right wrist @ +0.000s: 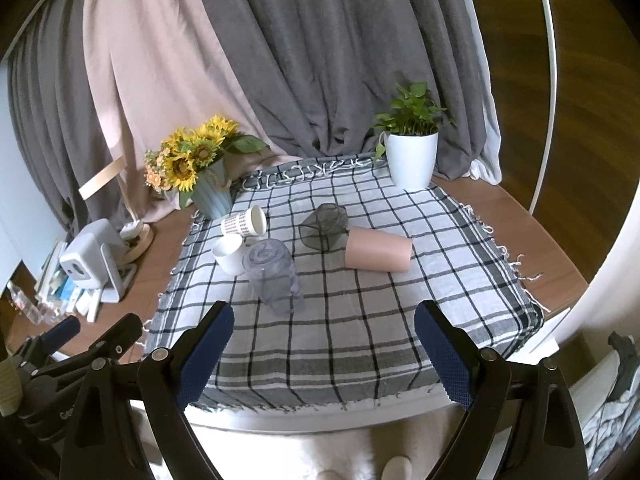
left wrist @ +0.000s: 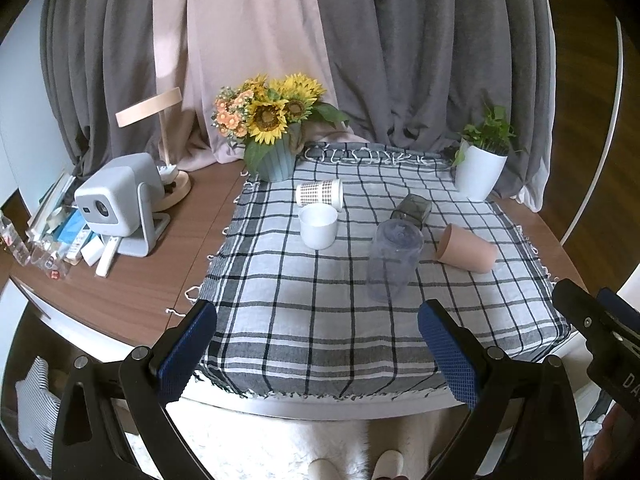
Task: Flip cup upside down
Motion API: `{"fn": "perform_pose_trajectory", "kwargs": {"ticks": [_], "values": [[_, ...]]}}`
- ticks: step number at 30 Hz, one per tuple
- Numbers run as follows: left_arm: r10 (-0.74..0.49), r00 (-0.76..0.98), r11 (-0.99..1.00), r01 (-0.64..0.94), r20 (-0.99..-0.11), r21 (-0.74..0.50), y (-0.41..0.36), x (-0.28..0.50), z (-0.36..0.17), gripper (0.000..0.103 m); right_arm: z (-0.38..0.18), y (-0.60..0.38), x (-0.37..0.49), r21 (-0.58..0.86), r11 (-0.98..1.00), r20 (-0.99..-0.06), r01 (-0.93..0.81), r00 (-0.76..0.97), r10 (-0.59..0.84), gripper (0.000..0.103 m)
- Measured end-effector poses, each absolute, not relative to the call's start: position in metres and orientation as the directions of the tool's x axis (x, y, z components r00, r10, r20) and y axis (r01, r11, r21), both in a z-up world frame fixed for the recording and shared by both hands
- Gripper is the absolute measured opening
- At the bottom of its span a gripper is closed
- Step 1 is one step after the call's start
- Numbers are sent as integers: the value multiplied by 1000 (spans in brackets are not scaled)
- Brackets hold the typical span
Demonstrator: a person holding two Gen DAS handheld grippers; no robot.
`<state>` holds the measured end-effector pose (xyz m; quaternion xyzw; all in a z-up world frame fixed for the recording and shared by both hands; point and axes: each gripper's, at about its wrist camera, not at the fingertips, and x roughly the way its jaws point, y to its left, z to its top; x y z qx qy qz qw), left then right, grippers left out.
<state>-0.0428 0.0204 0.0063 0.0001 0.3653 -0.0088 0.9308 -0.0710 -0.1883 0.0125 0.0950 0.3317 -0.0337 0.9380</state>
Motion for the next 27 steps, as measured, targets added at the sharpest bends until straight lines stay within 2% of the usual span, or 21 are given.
{"fn": "perform_pose_trajectory", "kwargs": {"ticks": [27], "values": [[-27,731,1000,24,-681,-14,13,-38,10,102,13,-194,-68,154,979,-630,132,776,-5,92]]}}
